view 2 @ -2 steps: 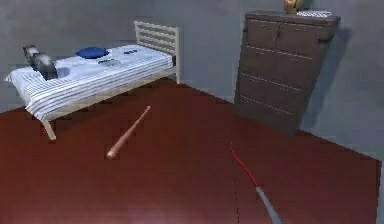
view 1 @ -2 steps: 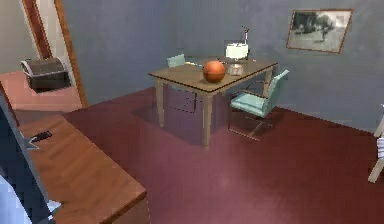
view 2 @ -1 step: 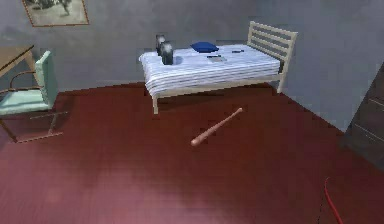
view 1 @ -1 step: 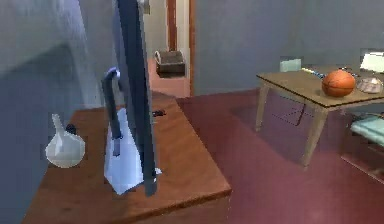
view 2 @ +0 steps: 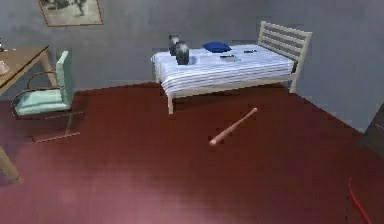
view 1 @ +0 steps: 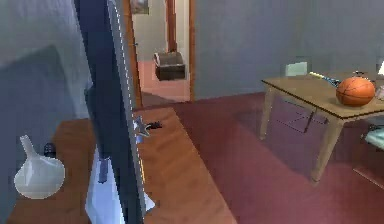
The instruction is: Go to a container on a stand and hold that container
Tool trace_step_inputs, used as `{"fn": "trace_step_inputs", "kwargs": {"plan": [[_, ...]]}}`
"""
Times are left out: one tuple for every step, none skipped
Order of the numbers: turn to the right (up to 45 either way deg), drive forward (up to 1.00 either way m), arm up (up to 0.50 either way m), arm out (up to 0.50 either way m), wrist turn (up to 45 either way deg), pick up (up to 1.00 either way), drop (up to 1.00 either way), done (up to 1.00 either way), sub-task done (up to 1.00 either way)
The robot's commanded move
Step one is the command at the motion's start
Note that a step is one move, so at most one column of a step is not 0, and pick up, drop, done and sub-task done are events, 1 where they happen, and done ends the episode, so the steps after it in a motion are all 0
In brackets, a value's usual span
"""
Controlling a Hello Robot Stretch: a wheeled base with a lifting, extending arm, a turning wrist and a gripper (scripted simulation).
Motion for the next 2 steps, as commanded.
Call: {"fn": "trace_step_inputs", "kwargs": {"plan": [[-45.0,0.00,0.00,0.00,0.0,0.00,0.00,0.00,0.00],[-45.0,0.00,0.00,0.00,0.0,0.00,0.00,0.00,0.00]]}}
